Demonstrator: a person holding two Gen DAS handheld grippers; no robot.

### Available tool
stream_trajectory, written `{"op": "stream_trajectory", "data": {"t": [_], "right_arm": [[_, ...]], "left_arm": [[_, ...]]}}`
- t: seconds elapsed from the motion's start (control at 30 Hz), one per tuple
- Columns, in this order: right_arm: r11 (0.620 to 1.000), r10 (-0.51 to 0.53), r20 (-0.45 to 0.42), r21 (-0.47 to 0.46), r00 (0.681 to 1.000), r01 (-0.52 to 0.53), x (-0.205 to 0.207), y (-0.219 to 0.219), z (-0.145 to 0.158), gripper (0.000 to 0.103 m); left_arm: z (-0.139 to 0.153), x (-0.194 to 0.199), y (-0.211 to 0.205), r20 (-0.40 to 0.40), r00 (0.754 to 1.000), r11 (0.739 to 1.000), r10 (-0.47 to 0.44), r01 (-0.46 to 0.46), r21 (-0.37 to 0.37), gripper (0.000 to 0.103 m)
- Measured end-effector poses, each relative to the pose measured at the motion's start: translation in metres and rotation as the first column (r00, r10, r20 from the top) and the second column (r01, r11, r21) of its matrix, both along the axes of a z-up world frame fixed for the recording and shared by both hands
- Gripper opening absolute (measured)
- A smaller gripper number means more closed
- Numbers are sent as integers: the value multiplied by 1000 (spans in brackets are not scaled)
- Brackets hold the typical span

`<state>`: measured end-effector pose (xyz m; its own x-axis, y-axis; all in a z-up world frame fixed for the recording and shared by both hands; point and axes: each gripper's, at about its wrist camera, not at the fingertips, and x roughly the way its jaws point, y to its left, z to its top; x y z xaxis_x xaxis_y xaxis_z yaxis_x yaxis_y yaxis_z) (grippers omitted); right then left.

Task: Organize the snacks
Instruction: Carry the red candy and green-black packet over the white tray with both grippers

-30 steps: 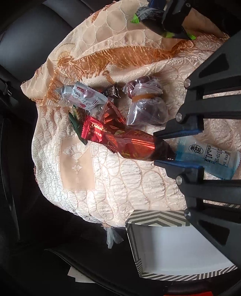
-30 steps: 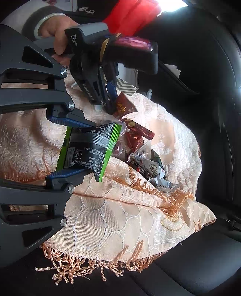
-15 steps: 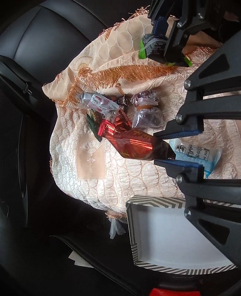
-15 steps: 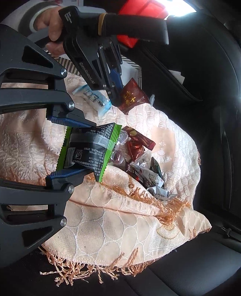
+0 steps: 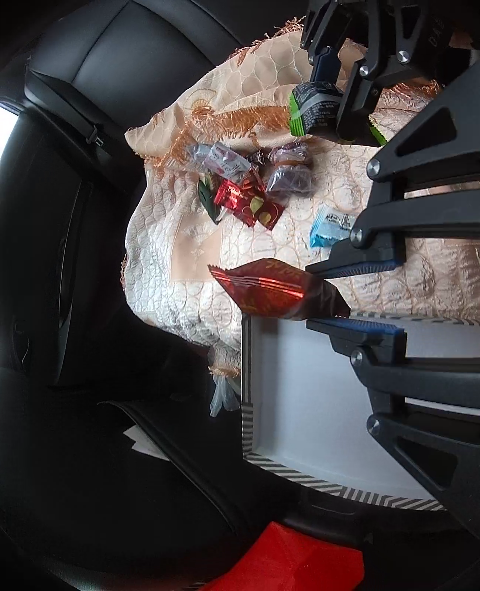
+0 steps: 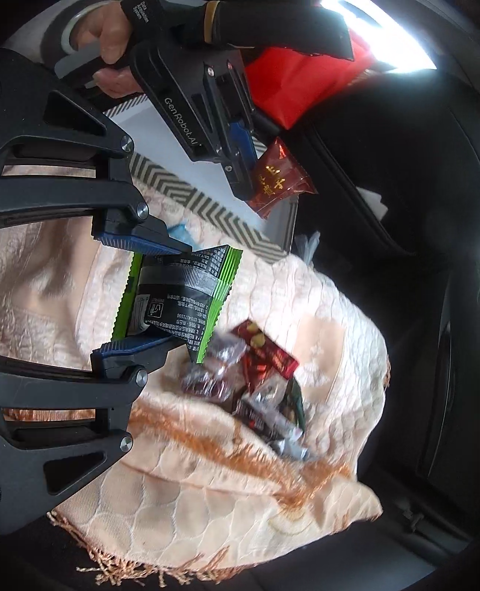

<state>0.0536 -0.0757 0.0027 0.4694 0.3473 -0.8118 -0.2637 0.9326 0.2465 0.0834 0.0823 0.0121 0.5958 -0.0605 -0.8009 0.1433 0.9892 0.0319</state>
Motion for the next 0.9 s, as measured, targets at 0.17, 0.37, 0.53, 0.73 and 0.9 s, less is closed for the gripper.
{"op": "stream_trajectory", "data": {"t": [0.17,0.37,0.53,0.73,0.9], "right_arm": [[998,65,-4,1,998,-65,4,32,1,38],[991,130,-5,1,991,-130,14,66,1,38],[983,180,-4,-21,984,-180,26,96,-1,38],[975,216,-29,-40,976,-217,49,124,-12,38],[970,228,-60,-68,972,-232,66,141,-29,38]], "left_arm": [[3,-4,33,9,998,998,66,-66,7,23],[-4,1,70,-6,989,989,148,-148,20,23],[-14,13,93,-28,977,977,211,-210,31,23],[-33,31,110,-64,965,967,253,-250,46,23],[-50,47,118,-92,954,958,285,-280,58,23]]}}
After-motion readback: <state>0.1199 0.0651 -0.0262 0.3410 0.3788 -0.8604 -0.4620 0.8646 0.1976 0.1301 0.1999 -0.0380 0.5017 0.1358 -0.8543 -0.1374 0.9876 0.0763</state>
